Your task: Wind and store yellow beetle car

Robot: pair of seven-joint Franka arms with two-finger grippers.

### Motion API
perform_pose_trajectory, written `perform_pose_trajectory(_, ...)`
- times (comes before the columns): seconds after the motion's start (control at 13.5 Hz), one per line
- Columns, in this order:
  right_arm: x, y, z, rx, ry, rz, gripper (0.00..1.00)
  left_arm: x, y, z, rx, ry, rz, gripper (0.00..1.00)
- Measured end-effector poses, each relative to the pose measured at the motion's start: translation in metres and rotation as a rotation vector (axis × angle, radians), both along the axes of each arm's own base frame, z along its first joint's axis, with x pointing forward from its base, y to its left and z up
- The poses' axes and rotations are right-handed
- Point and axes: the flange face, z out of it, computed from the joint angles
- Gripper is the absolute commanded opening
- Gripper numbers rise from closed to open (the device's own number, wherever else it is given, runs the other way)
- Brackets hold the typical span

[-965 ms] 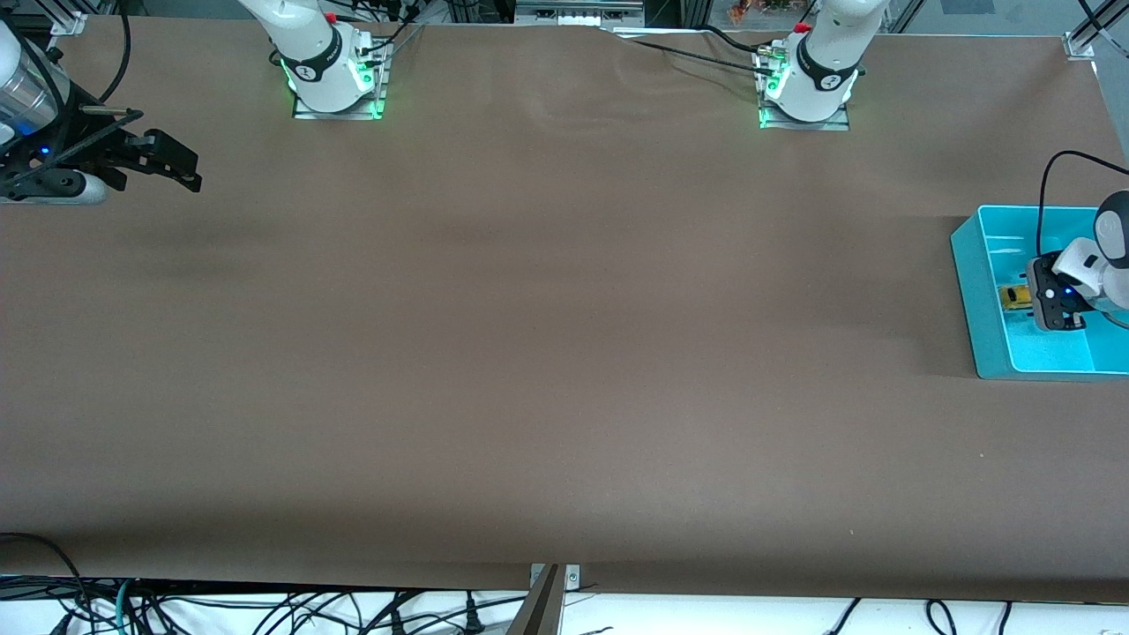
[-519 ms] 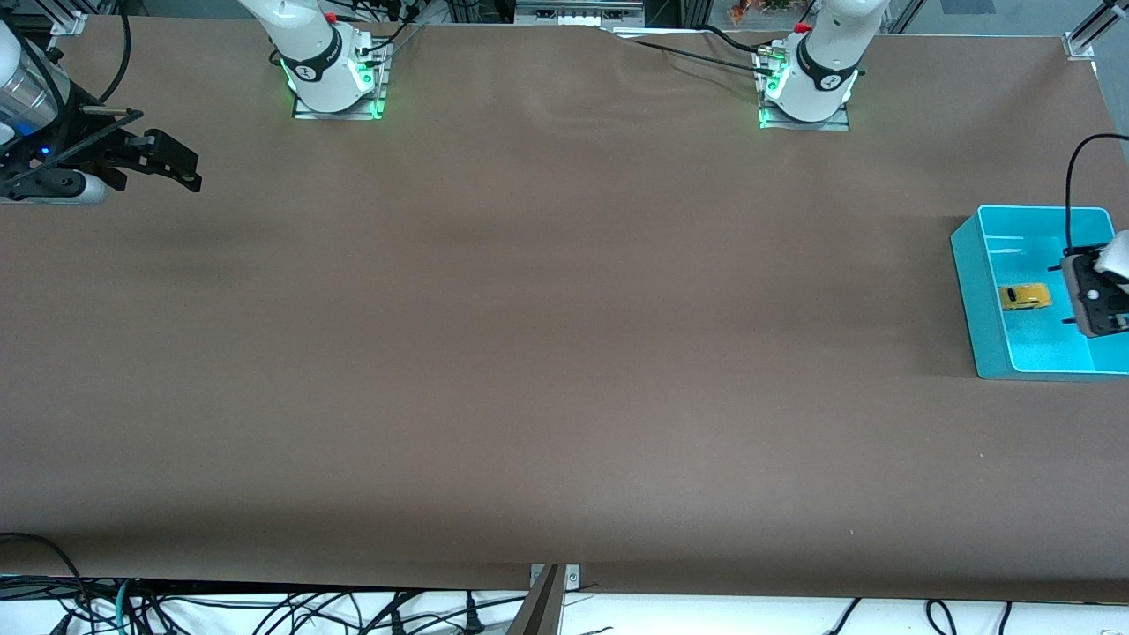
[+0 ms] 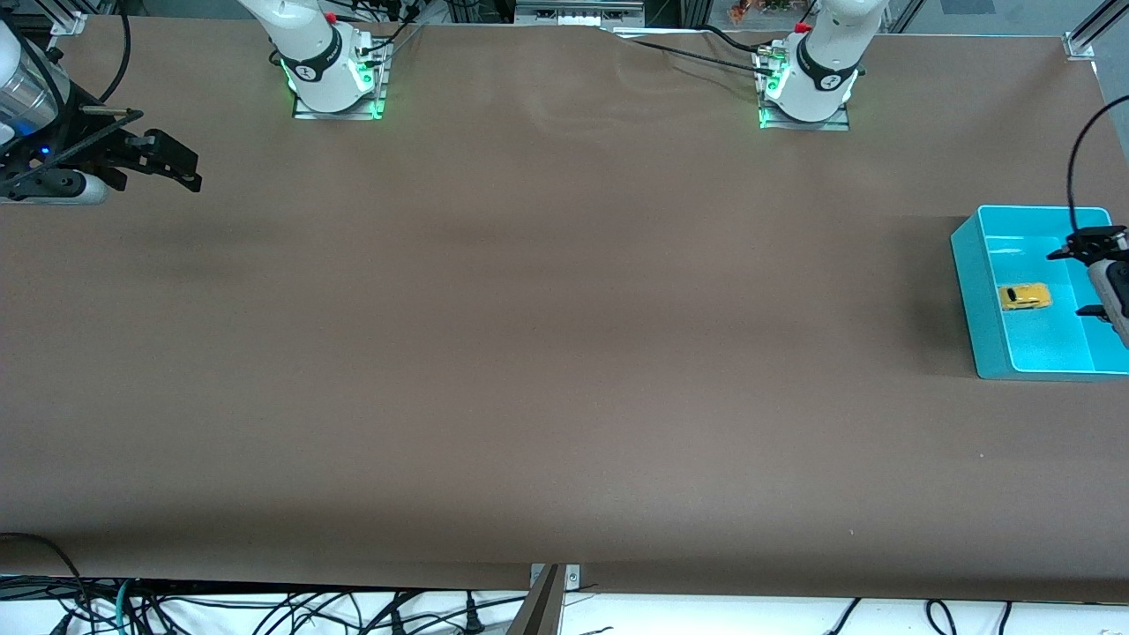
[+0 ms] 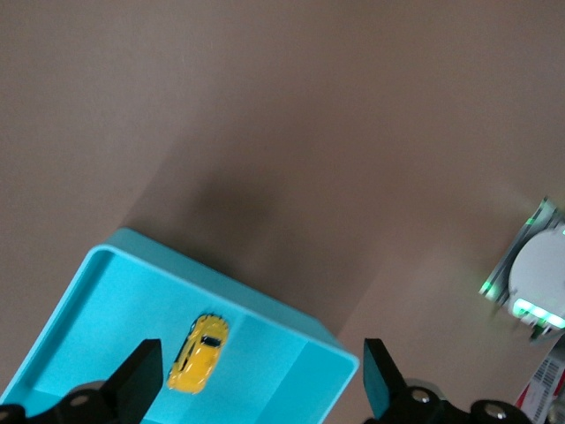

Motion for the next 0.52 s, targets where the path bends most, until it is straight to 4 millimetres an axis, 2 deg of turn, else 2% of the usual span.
perform_pose_trajectory(0.15, 0.0, 0.0, 0.0, 0.0, 0.0, 0.0, 1.0, 0.005, -0.059, 0.037, 0.06, -0.021, 0.117, 1.0)
perform_pose_trajectory(0.3, 0.0, 0.0, 0.0, 0.0, 0.0, 0.0, 1.0, 0.002, -0.113, 0.063, 0.111, -0.037, 0.216, 1.0)
perform_pose_trajectory(0.37, 0.0, 0.0, 0.0, 0.0, 0.0, 0.0, 1.0, 0.0, -0.13, 0.07, 0.113, -0.036, 0.272, 1.0)
perform_pose_trajectory(0.52, 0.0, 0.0, 0.0, 0.0, 0.0, 0.0, 1.0, 0.001, -0.144, 0.075, 0.151, -0.062, 0.346, 1.0)
